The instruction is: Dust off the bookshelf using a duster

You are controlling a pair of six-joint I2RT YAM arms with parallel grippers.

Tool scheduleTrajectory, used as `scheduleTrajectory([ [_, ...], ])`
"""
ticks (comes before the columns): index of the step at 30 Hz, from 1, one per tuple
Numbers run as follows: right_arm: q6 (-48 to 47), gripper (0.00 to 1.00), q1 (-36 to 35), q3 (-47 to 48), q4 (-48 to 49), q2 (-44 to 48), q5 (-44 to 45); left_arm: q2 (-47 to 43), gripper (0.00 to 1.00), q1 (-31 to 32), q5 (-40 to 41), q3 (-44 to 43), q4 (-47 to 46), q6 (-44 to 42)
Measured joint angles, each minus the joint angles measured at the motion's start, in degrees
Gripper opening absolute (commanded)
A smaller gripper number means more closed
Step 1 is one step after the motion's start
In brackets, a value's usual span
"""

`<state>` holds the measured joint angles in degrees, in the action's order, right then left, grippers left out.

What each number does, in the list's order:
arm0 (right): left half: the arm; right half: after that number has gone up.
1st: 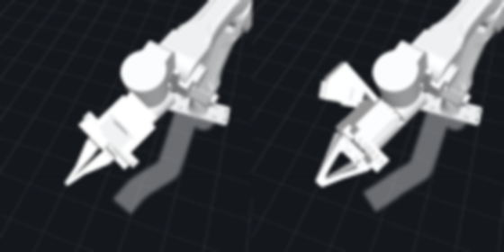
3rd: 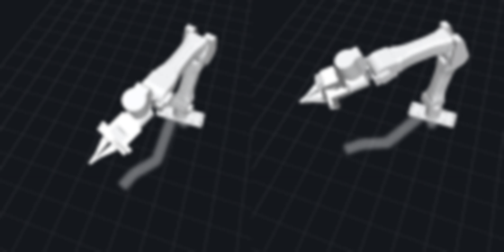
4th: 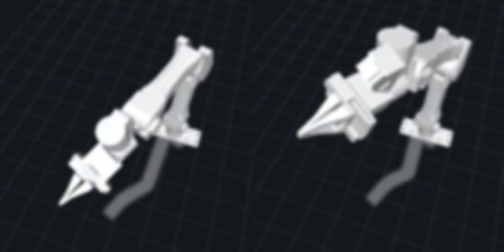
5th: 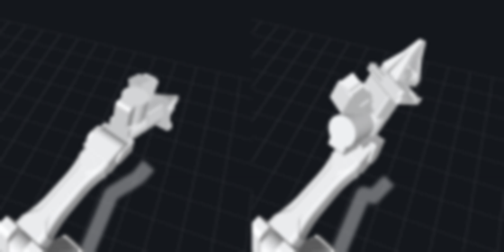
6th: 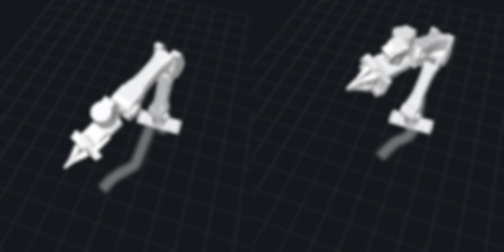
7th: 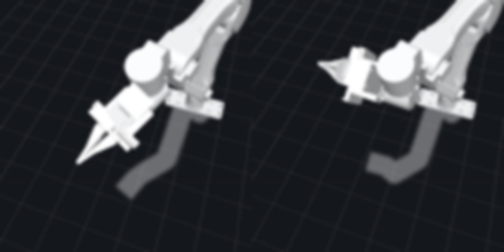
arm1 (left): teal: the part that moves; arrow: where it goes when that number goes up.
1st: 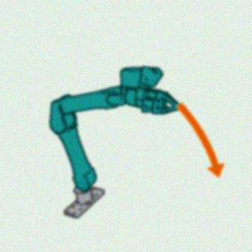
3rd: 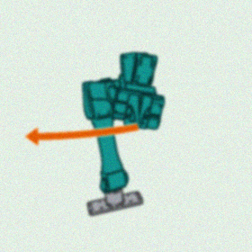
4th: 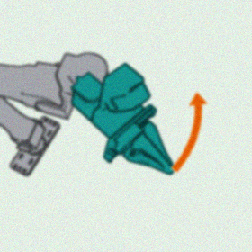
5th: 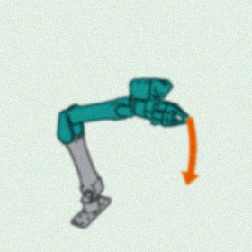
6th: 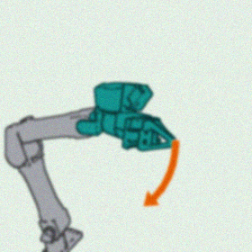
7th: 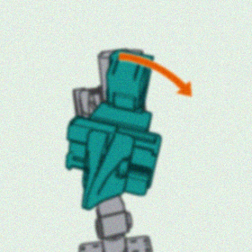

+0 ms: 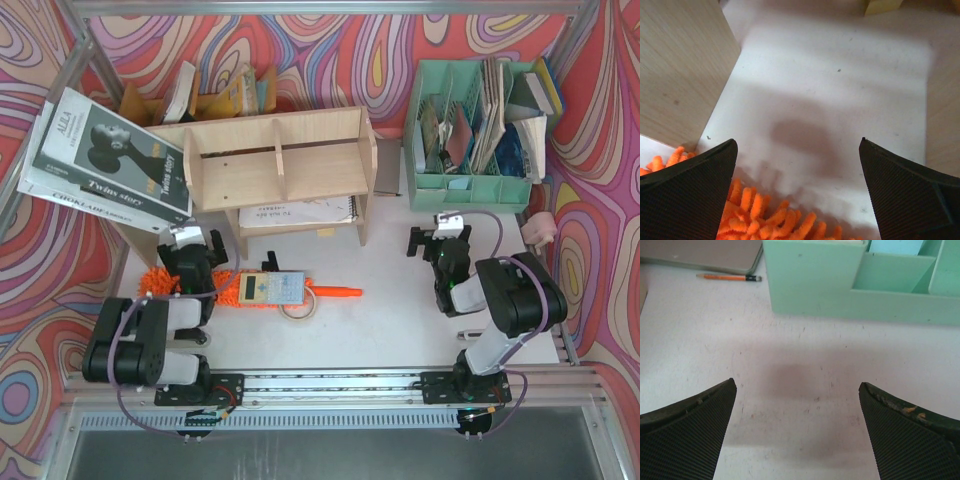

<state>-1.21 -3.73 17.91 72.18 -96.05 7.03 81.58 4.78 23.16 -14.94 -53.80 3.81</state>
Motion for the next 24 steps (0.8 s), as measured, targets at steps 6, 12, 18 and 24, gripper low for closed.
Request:
scheduleTrajectory([
  [6, -1.20, 0.99, -0.46, -2.29, -0.72, 2.45, -0.68, -12.61, 0.98, 5.35, 4.92, 1.88, 1.97, -1.64],
  [12, -2.01, 0.99, -2.80, -2.23, -3.82, 9.86, 0.11, -24.96, 0.98, 9.62, 9.86, 3.82, 8.28, -1.46],
  [18, -1.97, 0.99, -3.02, -2.23, -6.58, 11.02, 1.07, -30.42, 0.98, 9.77, 12.33, 6.34, 11.76, -0.76],
  [24, -1.90, 0.99, -3.02, -2.25, -7.13, 11.02, 1.46, -28.74, 0.98, 9.97, 11.61, 6.34, 13.90, -0.35],
])
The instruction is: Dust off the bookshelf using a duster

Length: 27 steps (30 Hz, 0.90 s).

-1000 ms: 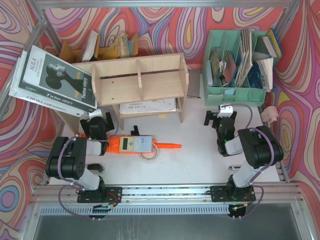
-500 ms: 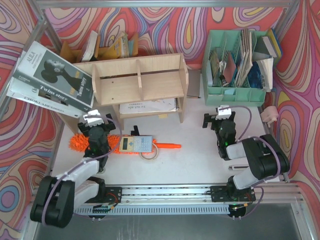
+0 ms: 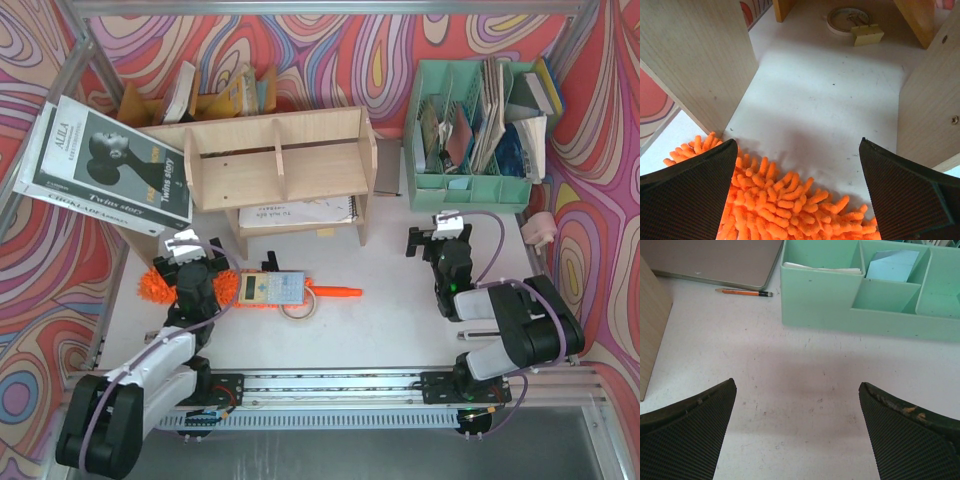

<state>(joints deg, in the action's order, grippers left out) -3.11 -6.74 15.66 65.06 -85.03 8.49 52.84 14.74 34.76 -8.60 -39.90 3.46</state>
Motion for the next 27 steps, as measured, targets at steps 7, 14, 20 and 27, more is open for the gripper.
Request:
scheduleTrajectory([
  [7, 0.37, 0.99, 0.00, -1.18, -0.11, 2.51, 0.04, -2.86, 0.98, 4.96, 0.28, 0.07, 1.86, -0.81],
  [14, 1.18, 0.99, 0.00, -2.38, -4.07, 9.84, -0.68, -11.32, 0.98, 15.15, 4.74, 0.33, 7.87, -4.31],
  [20, 2.23, 0.99, -0.11, -3.02, -11.37, 20.15, -2.62, -21.09, 0.98, 20.87, 9.49, -0.98, 18.91, -4.98],
  [27, 7.69, 0.99, -0.11, -0.46, -26.53, 32.17, -6.34, -24.35, 0.98, 23.69, 11.78, -10.14, 37.33, 3.32],
])
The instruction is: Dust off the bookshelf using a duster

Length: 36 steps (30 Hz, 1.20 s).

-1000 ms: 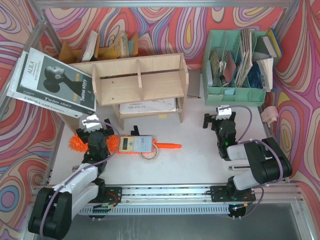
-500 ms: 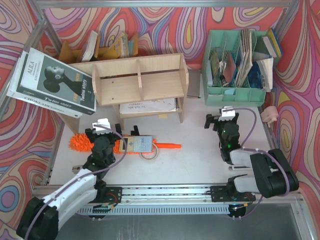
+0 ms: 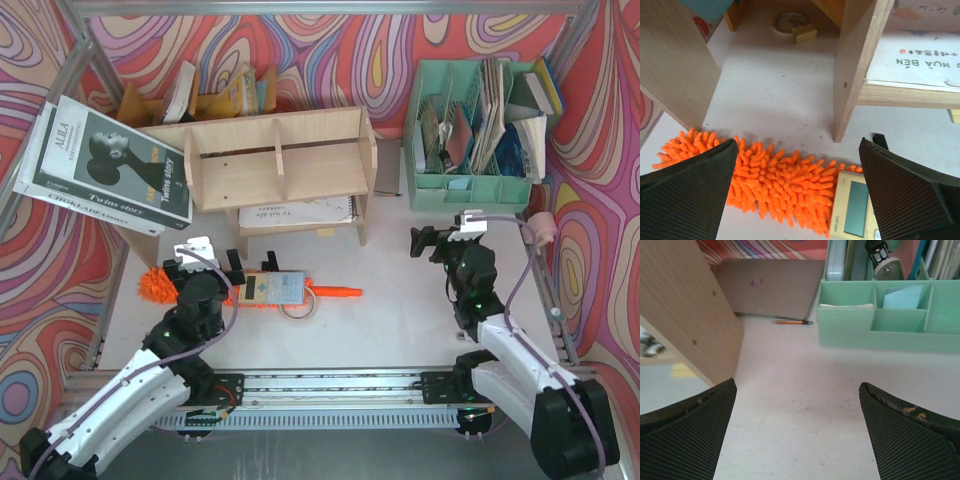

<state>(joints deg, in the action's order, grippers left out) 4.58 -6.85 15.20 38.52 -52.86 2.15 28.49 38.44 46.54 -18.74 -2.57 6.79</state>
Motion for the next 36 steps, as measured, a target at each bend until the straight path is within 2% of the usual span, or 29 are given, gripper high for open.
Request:
scheduleTrajectory([
  [7, 14.49, 0.99, 0.00, 6.32, -13.99, 5.57, -6.19, -0.13, 0.98, 1.66, -3.26, -5.57, 12.72, 9.29],
  [12, 17.11, 0.98, -0.96, 6.60, -18.99, 4.13, -14.05, 0.09, 0.98, 1.81, -5.81, -5.90, 19.19, 17.27],
  [14, 16.09, 0.98, -4.42, 6.97, -21.42, 3.67, -14.29, 0.79, 0.98, 1.84, -6.56, -6.14, 21.11, 20.26],
  [17, 13.16, 0.97, -14.08, 9.38, -24.13, 2.03, -13.14, 1.49, 0.98, 2.10, -7.91, -6.16, 23.06, 23.58],
  [20, 9.44, 0.99, -23.23, 11.76, -24.33, -0.31, -10.43, 1.03, 0.98, 2.14, -8.59, -6.16, 24.74, 25.92],
  [23, 5.31, 0.99, -29.18, 11.78, -23.39, -1.22, -8.68, -0.92, 0.98, 2.16, -8.55, -6.16, 26.32, 27.87],
  [27, -0.79, 0.99, -32.22, 12.37, -21.53, -4.15, -9.53, -2.91, 0.98, 2.19, -7.89, -6.16, 29.22, 31.45],
  [36, -12.52, 0.99, -40.54, 20.39, -19.45, -18.10, -12.00, -0.87, 0.98, 2.19, -8.94, -6.16, 32.41, 35.69],
])
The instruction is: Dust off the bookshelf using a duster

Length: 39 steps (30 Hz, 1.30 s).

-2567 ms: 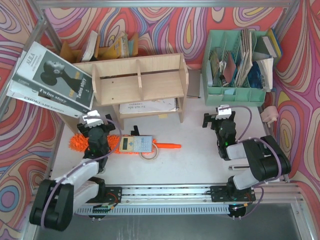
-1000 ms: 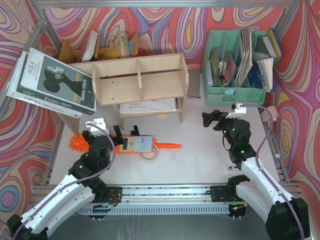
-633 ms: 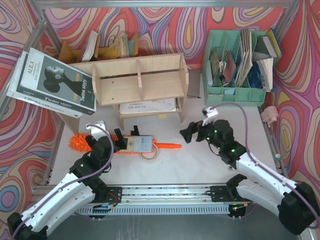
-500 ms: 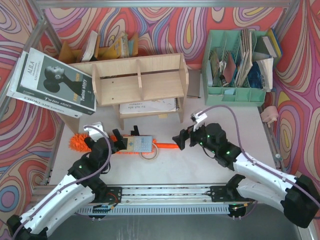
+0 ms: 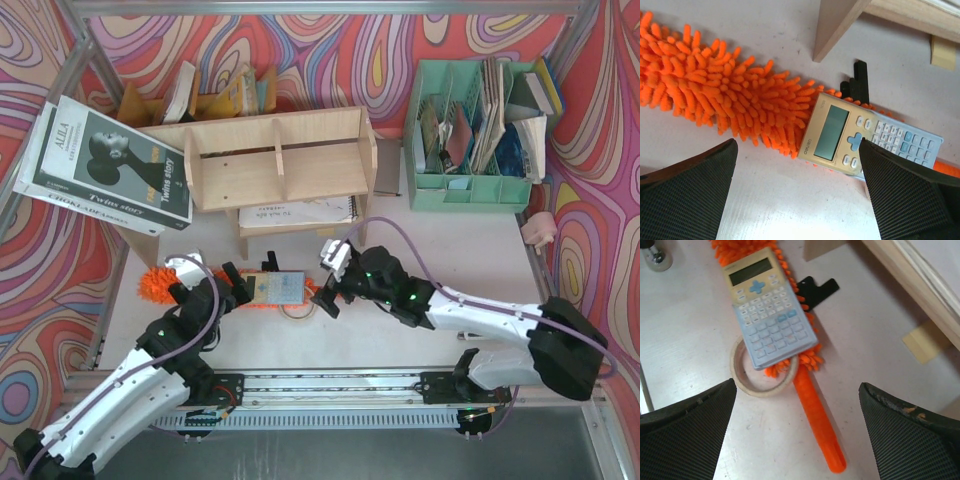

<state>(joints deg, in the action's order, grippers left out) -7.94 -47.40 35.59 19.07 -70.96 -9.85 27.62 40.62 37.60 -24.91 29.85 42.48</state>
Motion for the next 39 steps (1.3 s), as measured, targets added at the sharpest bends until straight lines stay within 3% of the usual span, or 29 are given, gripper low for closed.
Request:
scheduleTrajectory([
  [10, -8.22, 0.99, -6.27, 7.15, 2.34, -13.57, -0.57, 4.13, 0.98, 0.00, -4.11, 0.00, -0.02, 2.58],
  [19, -13.14, 0.99, -7.39, 15.34, 3.08, -22.97, -0.28, 6.75, 0.98, -0.24, -6.45, 0.00, -0.52, 3.93],
  [39, -18.32, 0.99, -8.94, 25.40, 0.07, -35.34, -1.01, 1.90, 0.98, -8.52, -12.35, 1.95, 0.50, 7.06],
])
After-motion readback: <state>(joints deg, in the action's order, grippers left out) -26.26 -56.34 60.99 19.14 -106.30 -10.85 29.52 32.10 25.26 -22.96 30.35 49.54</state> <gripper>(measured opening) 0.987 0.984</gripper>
